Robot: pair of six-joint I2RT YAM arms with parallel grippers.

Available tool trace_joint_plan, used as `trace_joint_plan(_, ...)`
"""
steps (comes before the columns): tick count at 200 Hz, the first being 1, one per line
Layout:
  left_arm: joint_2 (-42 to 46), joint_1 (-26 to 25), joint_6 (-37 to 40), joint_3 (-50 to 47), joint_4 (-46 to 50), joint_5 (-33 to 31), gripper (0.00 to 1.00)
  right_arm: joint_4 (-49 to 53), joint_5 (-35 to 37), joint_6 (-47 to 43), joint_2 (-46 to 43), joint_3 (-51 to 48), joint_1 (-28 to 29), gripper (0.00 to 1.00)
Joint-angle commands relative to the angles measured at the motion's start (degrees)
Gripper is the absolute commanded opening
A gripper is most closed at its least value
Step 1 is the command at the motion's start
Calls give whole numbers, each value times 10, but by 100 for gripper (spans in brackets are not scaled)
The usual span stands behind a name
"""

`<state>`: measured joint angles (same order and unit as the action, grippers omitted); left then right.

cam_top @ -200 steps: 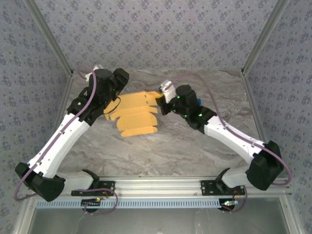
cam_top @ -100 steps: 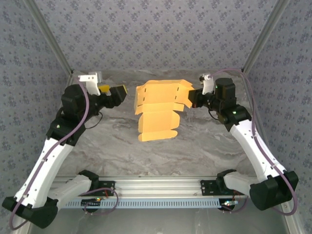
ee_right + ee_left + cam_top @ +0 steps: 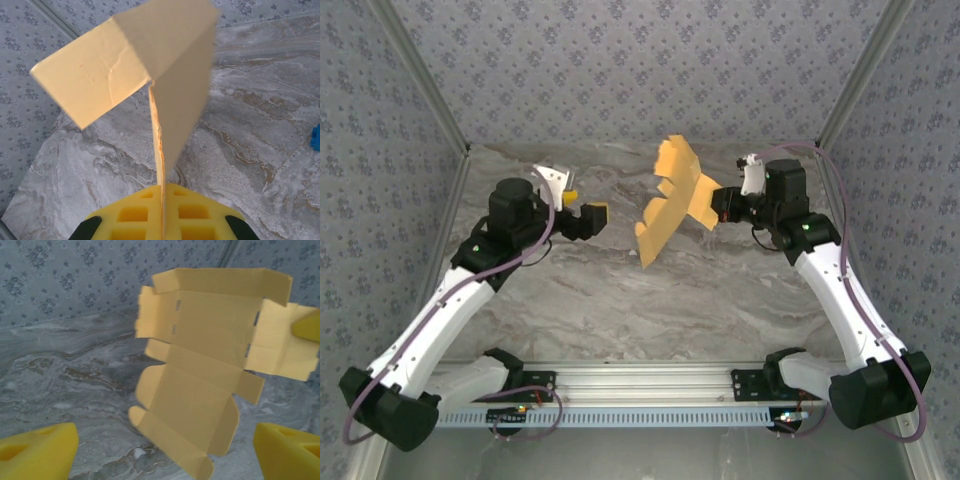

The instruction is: Fold the paper box

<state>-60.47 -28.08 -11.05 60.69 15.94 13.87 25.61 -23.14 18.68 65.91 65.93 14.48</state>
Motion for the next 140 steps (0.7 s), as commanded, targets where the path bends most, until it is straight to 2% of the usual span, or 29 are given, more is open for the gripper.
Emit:
trace_joint_plan(1,-35,12,34,29,-28,-7,90,8,-27,-1,-3,15,-4,0)
trace_joint_plan(20,-69,22,32,32,-52,23,89,13,-36,-24,-7,16,-3,0)
trace_joint_plan(37,-94,25,22,43,-51,24,88,31,-36,-35,-4,17,-12,0)
trace_joint_plan(73,-126,26,0,33,-64,24,88,49,-83,-37,-4,-25,-25,0)
trace_joint_plan(112,-195,26,8,1,-143,90,87,55,-83,-93,-14,-77,-25,0)
trace_joint_plan(140,-270,27,21,31,-161,123,87,51,-80,-121,-17,-86,-25,0)
